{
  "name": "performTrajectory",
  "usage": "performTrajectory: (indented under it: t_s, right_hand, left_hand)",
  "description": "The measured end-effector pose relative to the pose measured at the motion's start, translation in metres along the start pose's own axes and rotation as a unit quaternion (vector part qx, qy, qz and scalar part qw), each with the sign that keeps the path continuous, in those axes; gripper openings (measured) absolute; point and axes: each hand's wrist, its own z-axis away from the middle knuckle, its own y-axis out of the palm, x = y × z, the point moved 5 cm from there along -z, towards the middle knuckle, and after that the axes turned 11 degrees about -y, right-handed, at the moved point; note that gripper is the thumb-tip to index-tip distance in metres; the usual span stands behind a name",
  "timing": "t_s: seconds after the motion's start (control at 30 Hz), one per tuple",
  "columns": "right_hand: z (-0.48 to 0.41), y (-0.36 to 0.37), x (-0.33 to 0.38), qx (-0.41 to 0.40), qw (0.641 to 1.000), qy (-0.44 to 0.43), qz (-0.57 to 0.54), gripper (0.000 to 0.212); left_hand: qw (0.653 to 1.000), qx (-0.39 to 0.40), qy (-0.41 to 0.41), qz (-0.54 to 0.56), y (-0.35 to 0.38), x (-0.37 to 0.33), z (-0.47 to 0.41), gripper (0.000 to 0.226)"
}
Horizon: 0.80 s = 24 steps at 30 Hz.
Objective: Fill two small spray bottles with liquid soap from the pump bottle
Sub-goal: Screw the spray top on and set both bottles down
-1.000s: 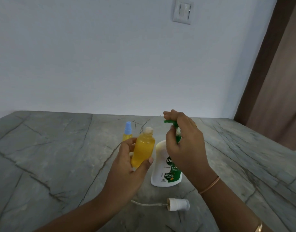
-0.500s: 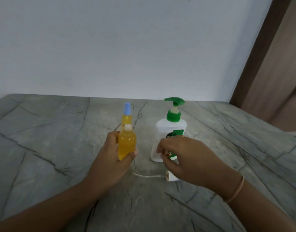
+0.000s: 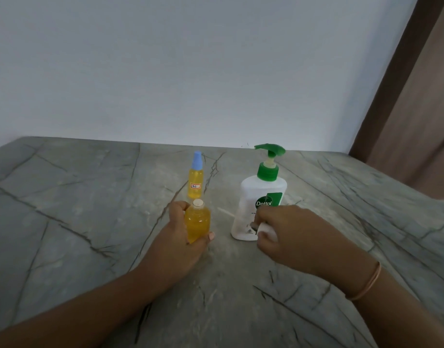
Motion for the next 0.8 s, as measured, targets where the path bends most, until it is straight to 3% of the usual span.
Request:
performTrajectory:
  t_s: [0.2, 0.53, 0.67, 0.8]
  right_hand:
    - [-0.010, -0.035, 0.017, -0.087, 0.994, -0.009, -0.071, 0.021]
    - [-0.016, -0.049, 0.028, -0.053, 0.996, -0.014, -0.066, 0.020]
    - [-0.029, -0.059, 0.038, -0.022, 0.996, -0.064, -0.052, 0.023]
    - [-0.052, -0.078, 0.050, -0.061, 0.990, -0.101, -0.080, 0.018]
  left_hand:
    - [0.999, -0.006, 0.008, -0.038, 0.000, -0.004, 0.001, 0.056]
    - [0.999, -0.018, 0.014, -0.034, -0.003, -0.004, 0.003, 0.060]
    - [0.999, -0.024, 0.021, -0.001, -0.004, -0.004, 0.002, 0.055]
    - [0.999, -0.040, 0.021, -0.004, -0.006, -0.006, 0.005, 0.055]
